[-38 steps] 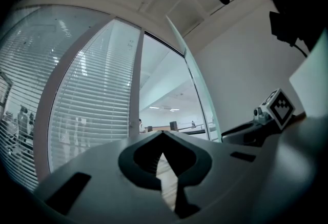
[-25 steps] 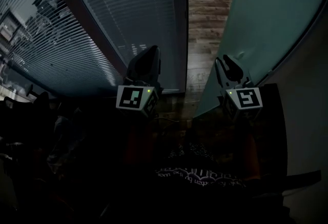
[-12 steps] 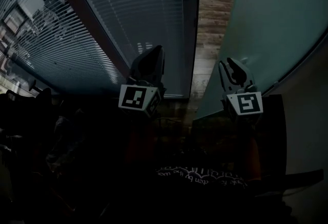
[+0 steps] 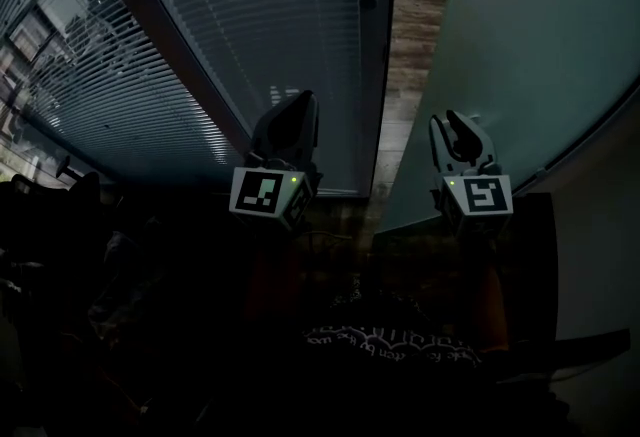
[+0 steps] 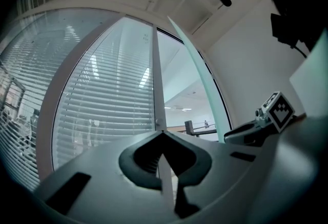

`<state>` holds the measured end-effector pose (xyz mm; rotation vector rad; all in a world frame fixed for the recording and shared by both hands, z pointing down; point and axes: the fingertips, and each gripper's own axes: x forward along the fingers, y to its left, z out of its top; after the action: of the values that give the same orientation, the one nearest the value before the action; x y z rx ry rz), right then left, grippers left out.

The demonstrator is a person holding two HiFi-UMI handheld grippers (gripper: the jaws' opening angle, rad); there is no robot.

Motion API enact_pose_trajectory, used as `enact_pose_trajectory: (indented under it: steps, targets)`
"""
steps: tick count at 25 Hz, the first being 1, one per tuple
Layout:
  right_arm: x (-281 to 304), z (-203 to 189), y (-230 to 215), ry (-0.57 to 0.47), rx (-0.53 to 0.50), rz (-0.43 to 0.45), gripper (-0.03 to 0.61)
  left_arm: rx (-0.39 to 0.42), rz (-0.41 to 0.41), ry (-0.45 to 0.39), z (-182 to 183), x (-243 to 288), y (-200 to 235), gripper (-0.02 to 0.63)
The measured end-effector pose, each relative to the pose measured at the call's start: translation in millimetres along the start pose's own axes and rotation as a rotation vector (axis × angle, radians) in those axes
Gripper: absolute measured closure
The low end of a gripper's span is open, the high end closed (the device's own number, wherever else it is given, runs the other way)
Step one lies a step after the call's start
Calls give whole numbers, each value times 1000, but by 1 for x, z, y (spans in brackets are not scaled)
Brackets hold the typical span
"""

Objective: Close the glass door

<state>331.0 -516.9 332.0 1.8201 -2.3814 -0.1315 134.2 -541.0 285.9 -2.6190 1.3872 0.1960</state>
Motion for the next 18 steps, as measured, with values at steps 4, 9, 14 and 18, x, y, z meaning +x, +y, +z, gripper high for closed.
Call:
enact_pose_trajectory:
  steps: [4,9,14,18]
  targets:
    - [13,-2,-2,3,3,5,486,5,14,3,-3,5,7,612]
    - [26,4,-6,9,0,15,486,7,34,-2,2,15,15,612]
    - [44,0,-10,4,-7,29,486,16,52,-2,-3,28,21,612]
    - [55,-8,-12,2,-10,50,486,24,67,-3,-11,36,23,612]
